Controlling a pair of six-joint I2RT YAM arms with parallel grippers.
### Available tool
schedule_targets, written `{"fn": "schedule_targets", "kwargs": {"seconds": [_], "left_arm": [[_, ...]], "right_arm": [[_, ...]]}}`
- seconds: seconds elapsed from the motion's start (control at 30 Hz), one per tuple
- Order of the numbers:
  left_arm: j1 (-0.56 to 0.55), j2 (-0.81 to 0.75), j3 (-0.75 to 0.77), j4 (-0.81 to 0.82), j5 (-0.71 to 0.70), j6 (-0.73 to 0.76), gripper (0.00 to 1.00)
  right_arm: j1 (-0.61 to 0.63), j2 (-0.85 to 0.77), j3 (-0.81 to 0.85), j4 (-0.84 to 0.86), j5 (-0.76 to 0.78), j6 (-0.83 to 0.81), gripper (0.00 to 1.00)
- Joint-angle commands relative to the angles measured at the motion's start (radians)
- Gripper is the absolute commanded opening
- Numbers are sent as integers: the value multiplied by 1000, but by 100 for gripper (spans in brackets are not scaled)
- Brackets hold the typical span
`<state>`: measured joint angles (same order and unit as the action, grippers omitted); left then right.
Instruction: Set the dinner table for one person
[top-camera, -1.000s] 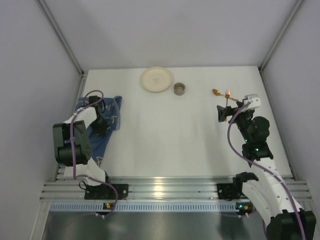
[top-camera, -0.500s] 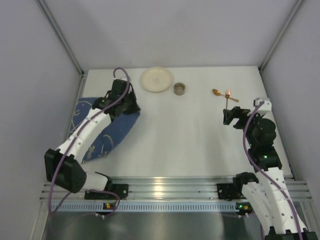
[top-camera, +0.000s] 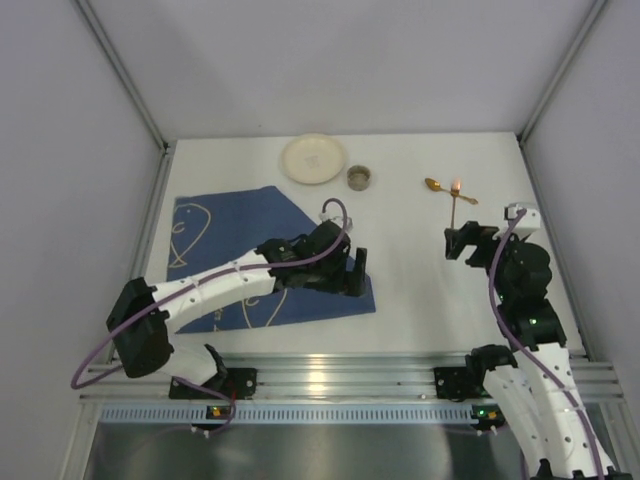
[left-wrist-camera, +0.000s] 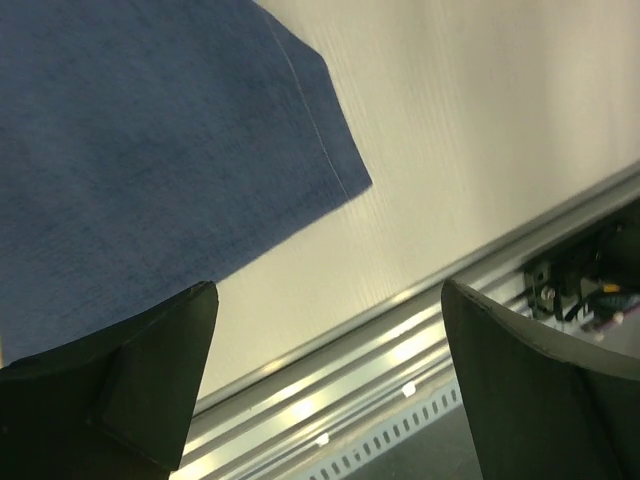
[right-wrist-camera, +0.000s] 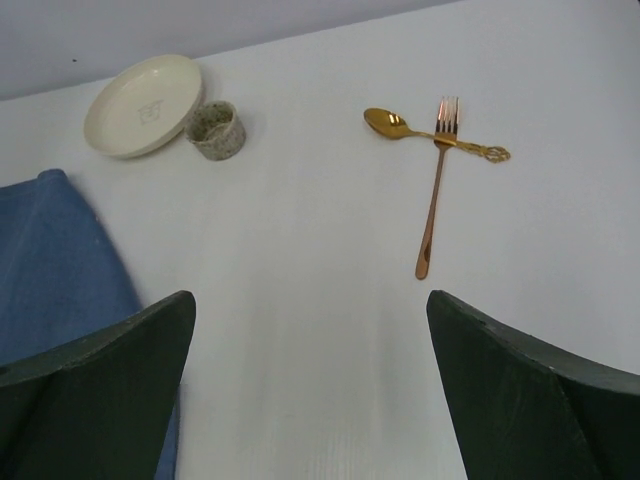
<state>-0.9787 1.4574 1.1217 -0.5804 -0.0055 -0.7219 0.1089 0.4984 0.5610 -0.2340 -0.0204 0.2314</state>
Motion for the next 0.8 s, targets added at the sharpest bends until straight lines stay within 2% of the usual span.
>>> {"fn": "schedule_targets", "kwargs": {"seconds": [0.0, 0.03, 0.07, 0.13, 0.23, 0.27, 0.33, 0.37, 0.4, 0.43, 0.47, 0.57, 0.67, 0.77], "left_arm": [[11, -171, 61, -64, -259, -82, 99], [11, -201, 58, -88, -311, -97, 98], [18, -231, 55, -142, -367, -115, 99], [47, -311, 33, -220, -468, -177, 99], [185, -387, -40, -389, -490, -255, 98], [307, -405, -72, -432, -476, -273, 98], [446, -475, -173, -490, -401, -258, 99], [569, -505, -204, -489, -368, -242, 98], [622, -561, -255, -480, -338, -197, 98], [671, -584, -273, -473, -286, -182, 99], [754, -613, -289, -473, -268, -159, 98], [898, -615, -342, -463, -159, -116, 98], [1016, -575, -382, -446, -67, -64, 98], [1083, -543, -379, -435, -44, -28, 98]], "right_arm": [[20, 19, 34, -63, 110, 171, 100], [18, 22, 24, -117, 167, 327, 100], [20, 32, 11, -123, 168, 347, 100], [29, 89, 5, -90, 61, 301, 100], [44, 191, 4, -47, -105, 391, 100], [44, 230, 5, -30, -248, 408, 100], [49, 395, 25, -25, -384, 448, 100], [51, 455, 52, -37, -439, 454, 100], [57, 509, 59, -44, -529, 453, 100], [87, 584, 57, -10, -555, 476, 100], [107, 609, 34, 22, -578, 497, 100], [192, 687, 4, 156, -604, 572, 100], [277, 775, 28, 196, -587, 594, 100], [353, 850, 49, 194, -555, 617, 100]]}}
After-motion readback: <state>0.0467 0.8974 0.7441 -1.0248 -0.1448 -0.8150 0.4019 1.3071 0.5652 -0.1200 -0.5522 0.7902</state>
